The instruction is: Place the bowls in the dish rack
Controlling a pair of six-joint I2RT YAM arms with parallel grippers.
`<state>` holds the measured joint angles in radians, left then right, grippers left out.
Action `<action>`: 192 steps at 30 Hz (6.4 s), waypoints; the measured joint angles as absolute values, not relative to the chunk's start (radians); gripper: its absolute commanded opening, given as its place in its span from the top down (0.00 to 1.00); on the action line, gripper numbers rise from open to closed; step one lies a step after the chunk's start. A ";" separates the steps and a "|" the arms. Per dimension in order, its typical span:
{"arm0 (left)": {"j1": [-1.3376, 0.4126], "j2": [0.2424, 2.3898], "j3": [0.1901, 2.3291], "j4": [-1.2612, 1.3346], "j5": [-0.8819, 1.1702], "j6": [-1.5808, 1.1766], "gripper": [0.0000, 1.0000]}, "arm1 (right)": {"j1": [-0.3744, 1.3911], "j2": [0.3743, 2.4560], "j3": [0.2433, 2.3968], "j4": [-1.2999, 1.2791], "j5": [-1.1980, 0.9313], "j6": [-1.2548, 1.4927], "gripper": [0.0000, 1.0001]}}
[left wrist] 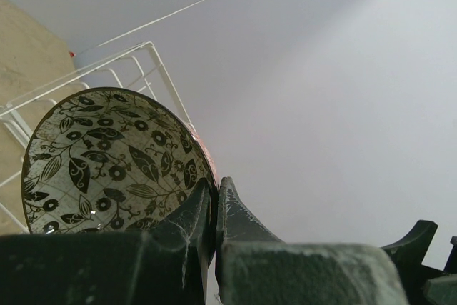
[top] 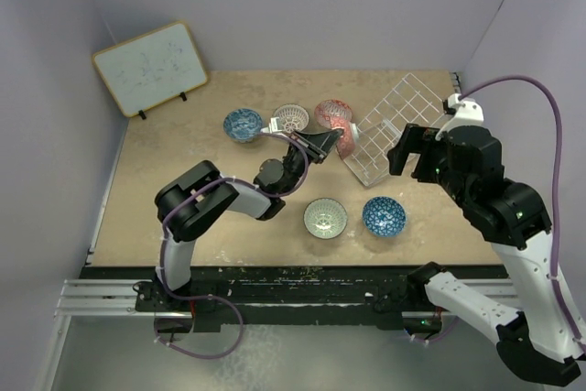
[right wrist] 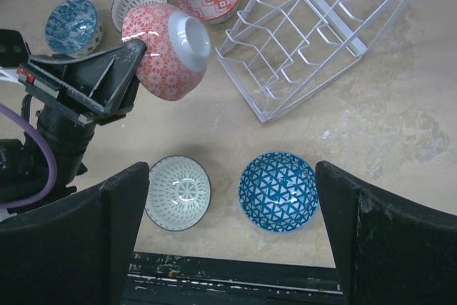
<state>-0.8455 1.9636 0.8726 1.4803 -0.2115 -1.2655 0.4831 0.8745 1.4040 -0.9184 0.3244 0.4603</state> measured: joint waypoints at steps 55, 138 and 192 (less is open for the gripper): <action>-0.950 2.335 1.125 1.489 -0.485 -1.656 1.00 | 0.483 0.837 1.403 -1.007 0.323 0.424 0.00; -0.796 2.318 1.069 1.501 -0.078 -1.596 1.00 | 0.483 0.886 1.384 -0.958 0.293 0.426 0.00; -0.918 2.295 1.067 1.501 -0.495 -1.721 1.00 | 0.483 0.888 1.383 -0.993 0.252 0.425 0.00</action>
<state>-0.9184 2.2948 1.0668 1.5013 -0.4950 -1.7206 0.4831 0.8883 1.3827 -0.9932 0.2516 0.4248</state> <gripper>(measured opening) 0.036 0.998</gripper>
